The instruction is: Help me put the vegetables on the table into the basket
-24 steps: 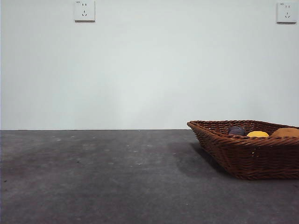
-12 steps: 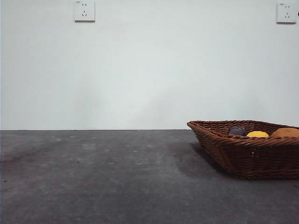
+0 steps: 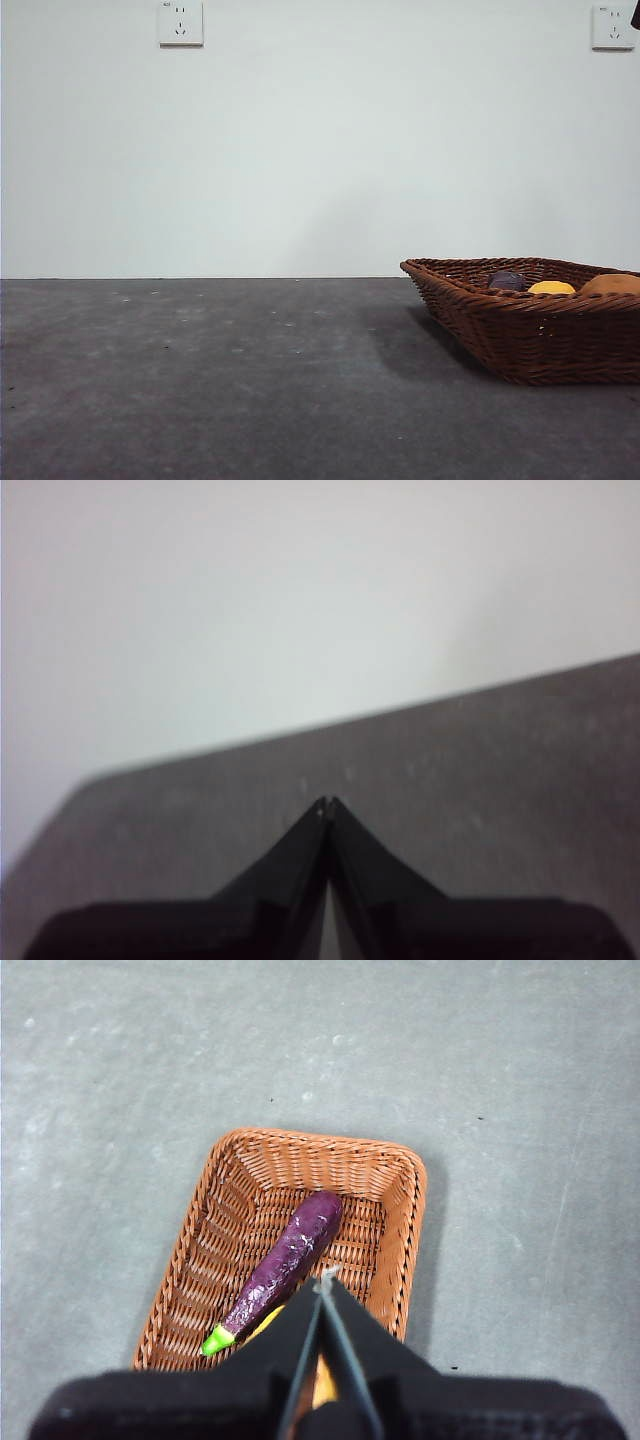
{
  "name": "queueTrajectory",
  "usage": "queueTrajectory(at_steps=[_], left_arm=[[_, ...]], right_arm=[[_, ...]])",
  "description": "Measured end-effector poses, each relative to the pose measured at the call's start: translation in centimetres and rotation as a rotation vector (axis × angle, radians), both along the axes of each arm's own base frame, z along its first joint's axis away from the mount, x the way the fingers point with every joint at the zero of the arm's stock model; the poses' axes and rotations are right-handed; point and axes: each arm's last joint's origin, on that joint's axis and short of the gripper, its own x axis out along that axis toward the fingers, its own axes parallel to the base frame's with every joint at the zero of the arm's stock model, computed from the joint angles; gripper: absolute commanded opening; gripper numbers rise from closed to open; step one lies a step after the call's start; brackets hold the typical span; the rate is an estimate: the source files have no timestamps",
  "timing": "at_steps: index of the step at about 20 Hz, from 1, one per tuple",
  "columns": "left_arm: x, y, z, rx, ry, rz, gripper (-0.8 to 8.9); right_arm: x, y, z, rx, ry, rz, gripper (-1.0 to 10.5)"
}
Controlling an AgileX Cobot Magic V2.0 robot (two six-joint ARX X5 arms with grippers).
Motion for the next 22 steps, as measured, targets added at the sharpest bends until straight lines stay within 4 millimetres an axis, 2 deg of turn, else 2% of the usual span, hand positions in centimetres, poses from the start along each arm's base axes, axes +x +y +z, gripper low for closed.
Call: queueTrajectory(at_steps=[3,8,11,22], left_arm=[[-0.1,0.3,-3.9,-0.069,0.048,0.078,-0.04],[-0.1,0.6,-7.8,-0.147,0.108,0.124,-0.04],[-0.3,0.6,-8.4,-0.163,0.159,0.131,-0.04],[-0.3,0.5,-8.4,-0.218,0.162,0.102,-0.04]], right_arm=[[0.0,0.0,0.0,0.0,0.0,0.0,0.0],[0.0,0.0,0.0,0.0,0.0,0.0,0.0],[0.0,0.0,0.0,0.0,0.0,0.0,0.0],[0.0,0.0,0.0,0.0,0.001,0.0,0.0]])
